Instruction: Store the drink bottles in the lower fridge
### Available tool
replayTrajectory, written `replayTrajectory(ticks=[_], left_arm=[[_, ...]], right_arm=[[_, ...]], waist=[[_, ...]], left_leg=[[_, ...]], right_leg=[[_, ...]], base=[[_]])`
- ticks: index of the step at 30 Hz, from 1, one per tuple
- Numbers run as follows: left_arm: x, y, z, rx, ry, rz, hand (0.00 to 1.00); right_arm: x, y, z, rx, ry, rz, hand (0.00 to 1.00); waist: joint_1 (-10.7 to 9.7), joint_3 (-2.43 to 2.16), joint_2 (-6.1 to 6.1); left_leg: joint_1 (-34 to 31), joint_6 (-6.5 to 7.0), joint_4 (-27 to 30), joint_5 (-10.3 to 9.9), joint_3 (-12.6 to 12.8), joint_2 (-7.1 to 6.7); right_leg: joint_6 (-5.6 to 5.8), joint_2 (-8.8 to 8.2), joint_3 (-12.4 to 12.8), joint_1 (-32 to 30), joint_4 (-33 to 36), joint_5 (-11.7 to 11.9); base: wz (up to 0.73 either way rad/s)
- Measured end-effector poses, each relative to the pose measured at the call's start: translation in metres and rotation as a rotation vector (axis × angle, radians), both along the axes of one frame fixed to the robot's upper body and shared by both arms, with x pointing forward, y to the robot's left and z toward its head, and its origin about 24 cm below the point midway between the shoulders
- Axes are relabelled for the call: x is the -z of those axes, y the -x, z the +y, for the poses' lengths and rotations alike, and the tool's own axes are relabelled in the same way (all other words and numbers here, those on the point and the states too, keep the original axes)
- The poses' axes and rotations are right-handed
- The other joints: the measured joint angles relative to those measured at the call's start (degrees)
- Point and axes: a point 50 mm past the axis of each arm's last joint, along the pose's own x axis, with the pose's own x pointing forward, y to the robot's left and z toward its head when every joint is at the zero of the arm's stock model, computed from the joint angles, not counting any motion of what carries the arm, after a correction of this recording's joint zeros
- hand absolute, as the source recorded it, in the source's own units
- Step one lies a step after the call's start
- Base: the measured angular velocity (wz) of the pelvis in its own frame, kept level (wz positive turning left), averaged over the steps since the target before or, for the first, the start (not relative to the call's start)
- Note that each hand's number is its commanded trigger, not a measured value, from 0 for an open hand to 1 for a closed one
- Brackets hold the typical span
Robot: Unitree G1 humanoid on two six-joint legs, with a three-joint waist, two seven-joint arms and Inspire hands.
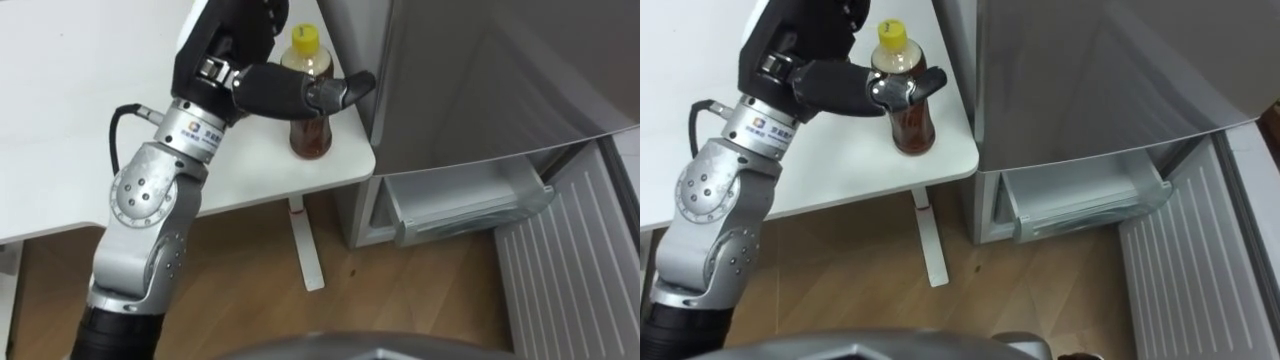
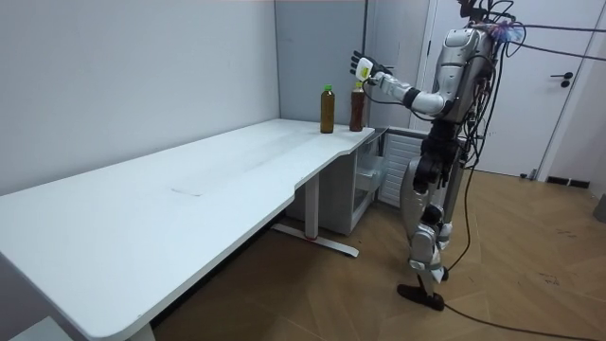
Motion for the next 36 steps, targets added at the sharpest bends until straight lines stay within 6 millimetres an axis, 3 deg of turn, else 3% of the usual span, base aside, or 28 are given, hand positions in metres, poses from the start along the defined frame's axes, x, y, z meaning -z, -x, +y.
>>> replayTrajectory(ticks=[7, 24, 31, 36], left_arm=[[0.0, 0.0, 0.0, -0.004, 0.002, 0.001, 0.0], [0.002, -0.001, 0.002, -0.014, 0.0, 0.011, 0.0], [0.033, -0.007, 0.008, -0.032, -0.031, 0.142, 0.0], [0.043, -0.008, 0.011, -0.043, -0.042, 0.181, 0.0]], right_arm=[[0.0, 0.0, 0.0, 0.0, 0.0, 0.0, 0.0], [0.0, 0.001, 0.001, 0.0, -0.015, 0.008, 0.0], [0.0, 0.001, 0.001, 0.0, -0.021, 0.013, 0.0], [0.0, 0.001, 0.001, 0.0, -0.02, 0.011, 0.0]], waist=[[-0.05, 0.26, -0.52], [0.04, 0.19, -0.39], [0.04, 0.26, -0.3], [0.05, 0.27, -0.33]], left_leg=[[-0.02, 0.0, -0.01, 0.0, -0.04, 0.0], [0.46, 0.0, 0.21, 0.0, -0.04, 0.05], [0.92, 0.0, -0.14, 0.0, -0.06, 0.09], [1.06, 0.0, -0.42, 0.0, 0.14, 0.09]], right_leg=[[0.0, -0.04, -0.23, -0.02, 0.0, 0.0], [-0.02, -0.06, -0.28, 0.4, 0.15, 0.01], [-0.02, -0.01, -0.41, 0.87, 0.12, 0.01], [-0.01, 0.02, -0.3, 0.81, 0.05, 0.01]], base=[[0.0], [0.0], [0.0], [0.0]])
